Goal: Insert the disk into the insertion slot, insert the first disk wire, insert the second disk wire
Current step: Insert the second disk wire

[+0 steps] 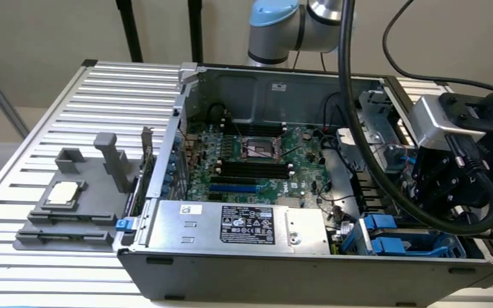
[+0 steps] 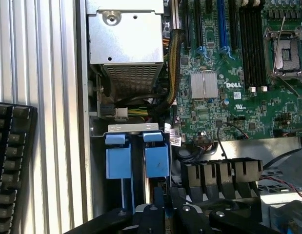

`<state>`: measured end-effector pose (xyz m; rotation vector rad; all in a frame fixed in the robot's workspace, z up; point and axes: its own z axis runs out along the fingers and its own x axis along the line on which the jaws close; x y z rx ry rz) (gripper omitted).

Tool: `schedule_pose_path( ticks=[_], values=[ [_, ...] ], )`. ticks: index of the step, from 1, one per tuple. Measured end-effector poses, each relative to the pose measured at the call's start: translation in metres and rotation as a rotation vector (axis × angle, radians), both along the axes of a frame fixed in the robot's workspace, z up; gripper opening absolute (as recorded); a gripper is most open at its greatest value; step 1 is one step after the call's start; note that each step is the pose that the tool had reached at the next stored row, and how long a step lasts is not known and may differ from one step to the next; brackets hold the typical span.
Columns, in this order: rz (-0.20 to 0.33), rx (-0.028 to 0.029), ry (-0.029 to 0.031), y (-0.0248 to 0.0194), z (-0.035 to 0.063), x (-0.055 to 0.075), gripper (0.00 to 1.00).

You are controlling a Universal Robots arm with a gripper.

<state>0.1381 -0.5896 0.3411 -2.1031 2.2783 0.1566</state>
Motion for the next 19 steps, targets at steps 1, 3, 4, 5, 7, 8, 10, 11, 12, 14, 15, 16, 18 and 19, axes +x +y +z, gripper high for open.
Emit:
schedule_pose_path(
  ticks=[1, 3, 4, 5, 7, 8, 10, 11, 12, 14, 15, 16, 18, 19],
  values=[
    [0.0, 0.0002, 0.0, 0.0, -0.0001, 0.0, 0.16],
    [0.0, 0.0023, 0.0, 0.0001, 0.0018, 0.0, 0.16],
    [0.0, 0.0025, 0.0003, 0.0, 0.0045, 0.0, 0.16],
    [0.0, 0.0008, 0.0006, 0.0001, 0.008, 0.0, 0.16],
    [0.0, 0.0008, 0.001, -0.0001, 0.0104, 0.0, 0.16],
    [0.0, 0.0003, 0.001, -0.0001, 0.0104, 0.0, 0.16],
    [0.0, -0.0057, 0.001, -0.0001, 0.0106, 0.0, 0.16],
    [0.0, -0.0104, 0.001, -0.0001, 0.0102, 0.0, 0.16],
    [0.0, -0.0156, 0.001, -0.0001, 0.0095, 0.0, 0.16],
    [0.0, -0.0227, 0.001, -0.0001, 0.0078, 0.0, 0.16],
    [0.0, -0.0241, 0.001, 0.0, 0.0072, 0.0, 0.16],
    [0.0, -0.0252, 0.001, 0.0003, 0.0069, 0.0, 0.16],
    [0.0, -0.0262, 0.001, 0.0011, 0.0066, 0.0, 0.16],
    [0.0, -0.0268, 0.001, 0.0016, 0.0065, 0.0, 0.16]
  ],
)
